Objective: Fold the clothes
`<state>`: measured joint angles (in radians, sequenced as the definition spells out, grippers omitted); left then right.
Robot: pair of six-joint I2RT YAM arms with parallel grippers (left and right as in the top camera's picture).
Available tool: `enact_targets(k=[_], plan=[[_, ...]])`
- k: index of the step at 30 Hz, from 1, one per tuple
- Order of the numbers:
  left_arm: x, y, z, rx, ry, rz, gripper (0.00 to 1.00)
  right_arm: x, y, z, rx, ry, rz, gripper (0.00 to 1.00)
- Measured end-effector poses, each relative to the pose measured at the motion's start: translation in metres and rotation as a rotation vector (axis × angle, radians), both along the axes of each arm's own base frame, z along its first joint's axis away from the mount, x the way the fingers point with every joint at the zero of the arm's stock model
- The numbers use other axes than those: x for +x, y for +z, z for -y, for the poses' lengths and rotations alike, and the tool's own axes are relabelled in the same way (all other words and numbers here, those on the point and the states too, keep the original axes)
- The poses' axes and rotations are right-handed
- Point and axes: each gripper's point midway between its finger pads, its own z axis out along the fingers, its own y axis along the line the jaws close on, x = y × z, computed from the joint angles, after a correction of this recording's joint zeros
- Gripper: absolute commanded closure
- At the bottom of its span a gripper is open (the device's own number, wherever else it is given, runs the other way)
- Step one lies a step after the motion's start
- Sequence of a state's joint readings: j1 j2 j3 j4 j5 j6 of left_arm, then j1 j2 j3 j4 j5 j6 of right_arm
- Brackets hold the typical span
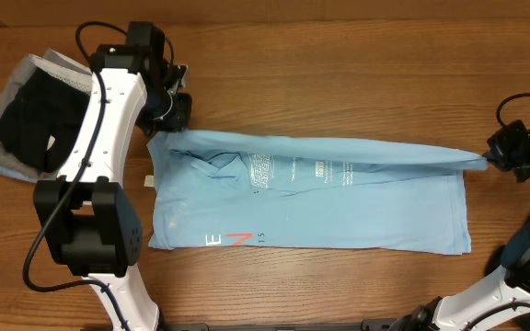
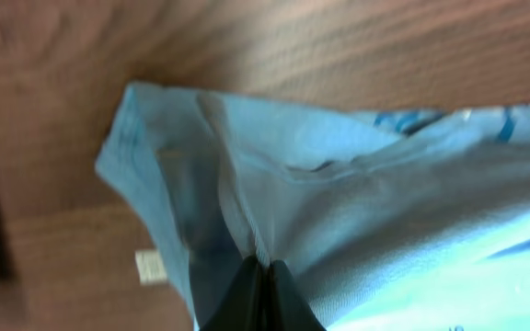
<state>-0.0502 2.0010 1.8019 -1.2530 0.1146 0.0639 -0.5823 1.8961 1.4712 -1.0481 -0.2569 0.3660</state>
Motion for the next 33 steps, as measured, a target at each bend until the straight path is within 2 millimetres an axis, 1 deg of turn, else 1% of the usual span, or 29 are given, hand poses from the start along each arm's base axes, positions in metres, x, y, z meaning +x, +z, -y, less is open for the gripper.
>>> enact_targets(k=[4, 9, 13, 17, 23, 27, 29, 30, 31, 32, 33], plan=[[-0.018, -0.001, -0.012, 0.003, 0.027, -0.079, 0.96, -0.003, 0.0, -0.004, 0.016, 0.001, -0.013, 0.96], [-0.034, -0.002, -0.023, 0.003, 0.057, -0.147, 0.96, -0.017, -0.002, -0.012, 0.052, 0.001, -0.07, 0.95], [-0.047, -0.001, -0.025, 0.003, 0.063, -0.2, 0.96, -0.037, -0.004, -0.019, 0.073, -0.001, -0.16, 0.95], [-0.054, 0.0, -0.025, 0.004, 0.052, -0.225, 0.96, -0.047, -0.004, -0.023, 0.083, 0.006, -0.202, 0.94], [-0.077, 0.003, -0.025, 0.004, 0.03, -0.319, 0.95, -0.066, -0.004, -0.027, 0.089, 0.027, -0.283, 0.92], [-0.083, 0.005, -0.025, 0.004, 0.014, -0.344, 0.9, -0.078, -0.004, -0.026, 0.071, 0.043, -0.338, 0.9], [-0.084, 0.005, -0.025, 0.004, 0.011, -0.347, 0.81, -0.081, -0.004, -0.025, 0.063, 0.048, -0.351, 0.84], [-0.085, 0.005, -0.025, 0.005, 0.009, -0.351, 0.75, -0.083, -0.003, -0.025, 0.061, 0.052, -0.361, 0.74], [-0.086, 0.005, -0.026, 0.008, 0.001, -0.355, 0.74, -0.087, -0.003, -0.025, 0.057, 0.056, -0.378, 0.66], [-0.087, 0.006, -0.026, 0.01, -0.002, -0.359, 0.7, -0.09, -0.003, -0.025, 0.057, 0.063, -0.393, 0.6], [-0.088, 0.006, -0.027, 0.012, -0.006, -0.363, 0.65, -0.094, -0.002, -0.024, 0.049, 0.067, -0.408, 0.58]])
